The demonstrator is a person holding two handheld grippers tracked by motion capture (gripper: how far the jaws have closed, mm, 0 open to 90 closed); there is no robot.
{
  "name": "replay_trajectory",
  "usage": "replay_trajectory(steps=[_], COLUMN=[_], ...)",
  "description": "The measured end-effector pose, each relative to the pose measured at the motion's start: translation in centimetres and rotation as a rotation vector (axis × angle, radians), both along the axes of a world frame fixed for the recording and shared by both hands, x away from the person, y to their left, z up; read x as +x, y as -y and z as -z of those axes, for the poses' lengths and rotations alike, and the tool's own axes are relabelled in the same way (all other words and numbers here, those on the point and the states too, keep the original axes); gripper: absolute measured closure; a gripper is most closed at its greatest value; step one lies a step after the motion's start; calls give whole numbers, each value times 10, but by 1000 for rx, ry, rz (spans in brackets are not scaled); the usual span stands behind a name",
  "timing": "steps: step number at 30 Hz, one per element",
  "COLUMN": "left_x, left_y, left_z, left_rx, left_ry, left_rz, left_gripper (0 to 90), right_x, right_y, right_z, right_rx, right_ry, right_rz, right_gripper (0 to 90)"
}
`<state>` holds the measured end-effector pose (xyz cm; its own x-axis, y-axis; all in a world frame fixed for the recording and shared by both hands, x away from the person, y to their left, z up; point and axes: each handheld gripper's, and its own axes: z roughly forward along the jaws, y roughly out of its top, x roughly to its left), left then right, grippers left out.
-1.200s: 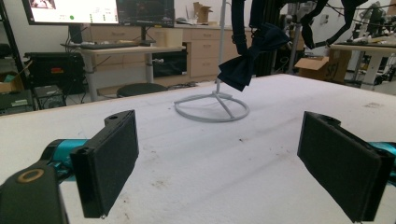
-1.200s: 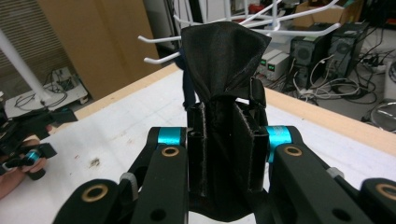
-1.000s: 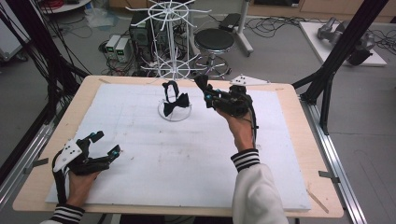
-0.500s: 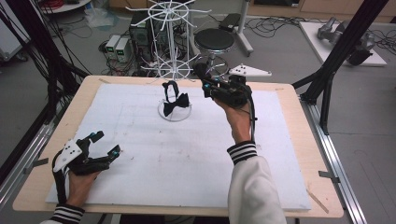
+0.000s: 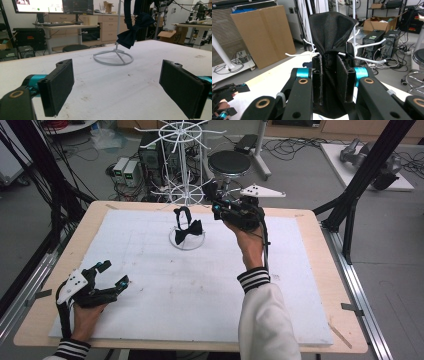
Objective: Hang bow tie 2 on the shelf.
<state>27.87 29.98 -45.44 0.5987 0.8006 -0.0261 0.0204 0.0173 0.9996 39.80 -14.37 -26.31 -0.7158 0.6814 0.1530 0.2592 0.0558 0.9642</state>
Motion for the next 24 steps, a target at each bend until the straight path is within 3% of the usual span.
replay_trajectory(steps=[24], left_x=[0], left_y=[0], left_z=[0], left_rx=[0], left_ry=[0], left_rz=[1], left_gripper=[129], right_x=[8], right_y=[-23], right_z=[-2], right_rx=[7], right_ry=[2], right_rz=[-24], right_gripper=[764])
